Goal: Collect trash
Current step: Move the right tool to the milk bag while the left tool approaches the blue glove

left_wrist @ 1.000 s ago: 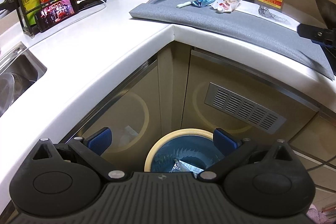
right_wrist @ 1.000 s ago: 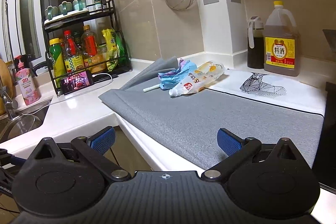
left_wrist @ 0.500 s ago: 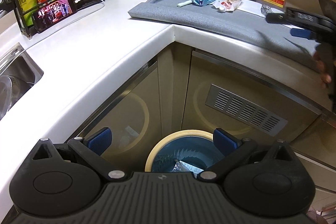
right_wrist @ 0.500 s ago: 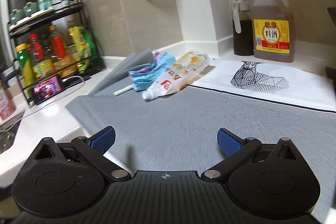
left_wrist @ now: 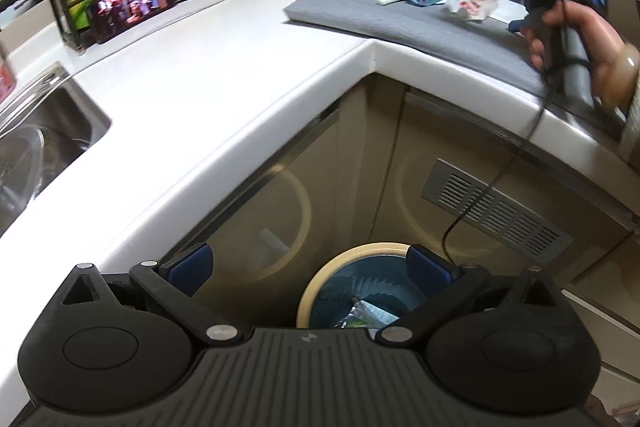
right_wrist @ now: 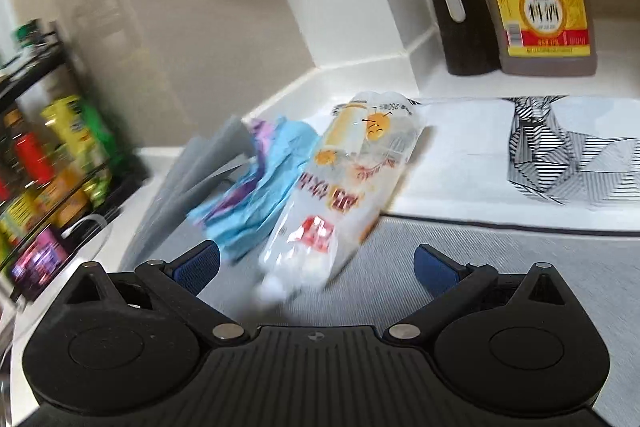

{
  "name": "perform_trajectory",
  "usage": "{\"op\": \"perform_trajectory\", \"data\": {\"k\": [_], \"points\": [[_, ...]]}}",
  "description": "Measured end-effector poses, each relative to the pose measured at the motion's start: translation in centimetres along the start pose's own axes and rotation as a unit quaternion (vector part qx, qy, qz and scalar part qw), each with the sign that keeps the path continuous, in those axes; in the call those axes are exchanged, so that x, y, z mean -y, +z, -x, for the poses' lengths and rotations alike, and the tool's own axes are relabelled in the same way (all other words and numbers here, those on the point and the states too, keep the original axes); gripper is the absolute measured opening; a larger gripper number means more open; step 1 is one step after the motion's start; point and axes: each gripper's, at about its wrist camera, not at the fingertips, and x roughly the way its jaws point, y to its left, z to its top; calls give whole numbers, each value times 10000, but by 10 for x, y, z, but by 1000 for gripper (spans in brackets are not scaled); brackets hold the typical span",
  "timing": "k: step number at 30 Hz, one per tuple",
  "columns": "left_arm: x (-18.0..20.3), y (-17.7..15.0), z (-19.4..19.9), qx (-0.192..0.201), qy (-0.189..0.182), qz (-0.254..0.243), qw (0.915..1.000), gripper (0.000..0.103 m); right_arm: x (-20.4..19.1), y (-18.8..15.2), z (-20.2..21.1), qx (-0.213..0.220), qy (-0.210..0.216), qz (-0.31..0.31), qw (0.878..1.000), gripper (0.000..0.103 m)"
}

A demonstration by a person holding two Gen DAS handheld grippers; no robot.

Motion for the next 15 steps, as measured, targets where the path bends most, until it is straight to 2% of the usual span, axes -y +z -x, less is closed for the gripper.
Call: {"op": "perform_trajectory", "data": {"k": [4, 7, 8, 9, 10, 11, 12, 13, 15], "points": [[-7, 3, -1, -52, 101, 104, 9999, 103, -5, 13, -27, -70, -329, 41, 9994, 103], [-7, 6, -3, -104, 65, 139, 9998, 103, -6, 15, -33, -133, -325, 239, 9991, 103], [-5, 7, -4, -102, 48, 119, 9999, 103, -6, 15, -33, -139, -353, 325, 9988, 96], [-2, 8, -3, -82, 36, 84, 9999, 103, -7, 15, -32, -147, -450, 489, 9977, 77], [0, 9, -2, -49, 32, 47, 10000, 103, -8, 15, -30, -163, -481, 649, 9966, 67], [3, 10, -2, -18, 28, 10, 10000, 103, -6, 15, -27, -153, -467, 733, 9961, 63], [6, 12, -2, 6, 14, -27, 10000, 103, -3, 15, -22, -119, -467, 750, 9960, 36], [9, 13, -1, 27, -3, -61, 10000, 103, 0, 14, -19, -208, -525, 789, 9953, 29], [14, 15, -1, 65, -24, -109, 9999, 103, 13, 13, -6, -320, -400, 674, 9964, 29]]}}
